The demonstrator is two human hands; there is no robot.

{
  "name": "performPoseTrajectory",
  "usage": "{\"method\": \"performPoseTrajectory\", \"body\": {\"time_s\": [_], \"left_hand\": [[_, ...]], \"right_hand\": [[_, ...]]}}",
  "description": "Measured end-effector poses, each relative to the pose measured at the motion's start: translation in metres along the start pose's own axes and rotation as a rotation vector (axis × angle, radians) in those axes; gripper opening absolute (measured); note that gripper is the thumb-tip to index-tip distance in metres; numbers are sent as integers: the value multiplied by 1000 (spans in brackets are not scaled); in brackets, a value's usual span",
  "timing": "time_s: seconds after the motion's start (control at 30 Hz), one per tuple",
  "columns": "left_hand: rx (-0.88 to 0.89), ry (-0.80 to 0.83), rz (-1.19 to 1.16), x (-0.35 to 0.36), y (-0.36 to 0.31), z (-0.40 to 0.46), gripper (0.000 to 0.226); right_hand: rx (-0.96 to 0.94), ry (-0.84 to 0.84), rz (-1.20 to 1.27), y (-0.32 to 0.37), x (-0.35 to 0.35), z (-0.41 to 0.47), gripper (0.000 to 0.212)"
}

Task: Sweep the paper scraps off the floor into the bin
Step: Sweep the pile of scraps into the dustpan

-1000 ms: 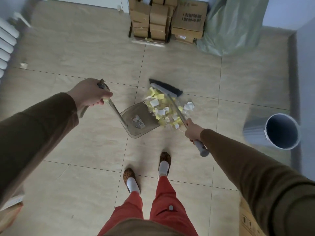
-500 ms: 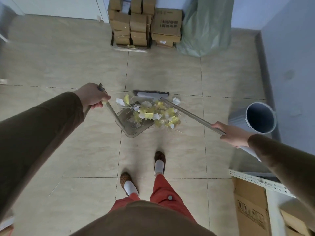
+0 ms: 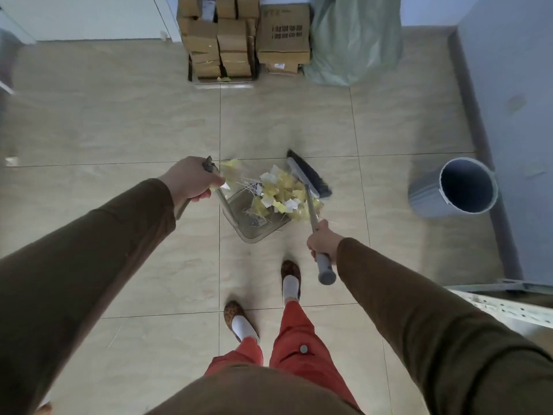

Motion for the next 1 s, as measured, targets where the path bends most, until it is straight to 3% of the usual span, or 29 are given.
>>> {"method": "performPoseTrajectory", "body": {"time_s": [0.13,0.3,0.53,0.8,1.0], "left_hand": [[-1,-10,-78,14,3,2,29],[-27,-5,-181,17,12,-2,34],[-94,62,-259,22,22,-19,20],[-92,5,-112,12,33,-26,5],[-97,97,-17,12,21,-30,7]], "right_hand": [[-6,116,15,-20,10,-27,43],[-35,159,-4,-40,9,-63,46],[-16,273,55,-77,36,-92,55],[-119,188,168,-87,-30,-120,50],[-175,46,97,-55,-77,-113,47]]}}
Point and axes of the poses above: each hand's wrist, its own z-axis towards the middle knuckle, its own x-axis out of the palm, y = z × x, the point moved 9 cm from there along z, towards the middle knuckle, and after that the axes turned 9 degrees about x, right-handed, at the moved point
